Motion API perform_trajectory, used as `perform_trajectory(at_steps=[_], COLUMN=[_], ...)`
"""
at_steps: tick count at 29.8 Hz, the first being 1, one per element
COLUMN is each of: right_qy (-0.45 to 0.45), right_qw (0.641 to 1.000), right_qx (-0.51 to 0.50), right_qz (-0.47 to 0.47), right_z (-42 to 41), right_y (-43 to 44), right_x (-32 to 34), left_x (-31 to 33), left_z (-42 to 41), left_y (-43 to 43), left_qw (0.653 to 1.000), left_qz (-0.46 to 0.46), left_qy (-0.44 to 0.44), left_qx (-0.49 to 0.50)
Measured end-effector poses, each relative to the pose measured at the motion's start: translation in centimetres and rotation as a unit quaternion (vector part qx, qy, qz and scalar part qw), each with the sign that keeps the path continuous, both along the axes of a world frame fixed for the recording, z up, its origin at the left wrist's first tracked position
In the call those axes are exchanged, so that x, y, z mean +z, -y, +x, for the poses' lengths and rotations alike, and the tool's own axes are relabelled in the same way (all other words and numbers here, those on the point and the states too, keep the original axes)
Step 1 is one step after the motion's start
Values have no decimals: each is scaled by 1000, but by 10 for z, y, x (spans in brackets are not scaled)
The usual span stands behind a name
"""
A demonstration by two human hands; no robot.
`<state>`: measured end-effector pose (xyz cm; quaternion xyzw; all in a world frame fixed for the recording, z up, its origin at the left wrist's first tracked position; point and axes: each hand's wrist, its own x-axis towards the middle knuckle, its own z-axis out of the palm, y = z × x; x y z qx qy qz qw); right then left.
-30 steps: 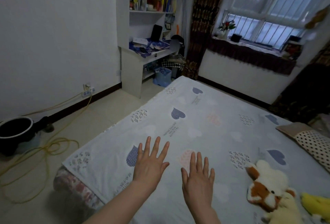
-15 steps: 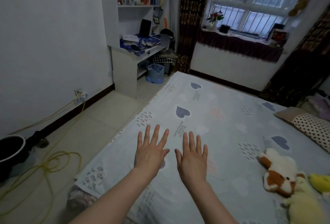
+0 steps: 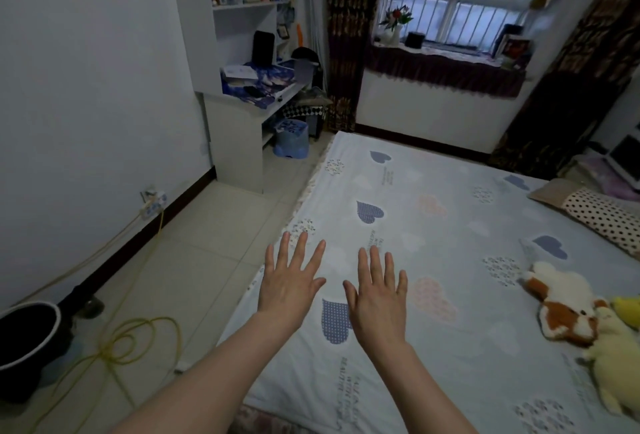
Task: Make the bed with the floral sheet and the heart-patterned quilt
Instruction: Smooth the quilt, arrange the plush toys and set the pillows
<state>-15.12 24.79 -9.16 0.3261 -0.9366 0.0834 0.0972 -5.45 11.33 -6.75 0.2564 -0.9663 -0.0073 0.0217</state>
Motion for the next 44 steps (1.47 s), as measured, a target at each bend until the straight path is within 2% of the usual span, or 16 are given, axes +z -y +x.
perform_trajectory(at_steps=[2, 6, 10, 20, 31, 38, 44], right_qy=[4, -2, -23, 23, 4, 8, 0], right_qw=[1000, 1000, 999, 994, 981, 974, 969], right_qx=[-7, -6, -28, -104, -194, -225, -245], right_qz=[10, 19, 7, -8, 7, -27, -16], right_z=[14, 35, 69, 172, 164, 101, 42], right_y=[31, 65, 113, 208, 255, 299, 320], right_x=[-2, -1, 2, -1, -17, -28, -12], left_x=[1, 2, 8, 15, 4, 3, 15], left_z=[16, 35, 68, 152, 97, 23, -42], left_y=[33, 76, 136, 254, 289, 341, 357], left_qw=[1000, 999, 999, 994, 979, 971, 964], left_qz=[6, -8, -19, -15, -13, -40, -50], left_qy=[9, -40, -19, 23, -14, -11, -6], left_qx=[2, -20, -34, -105, -204, -234, -260])
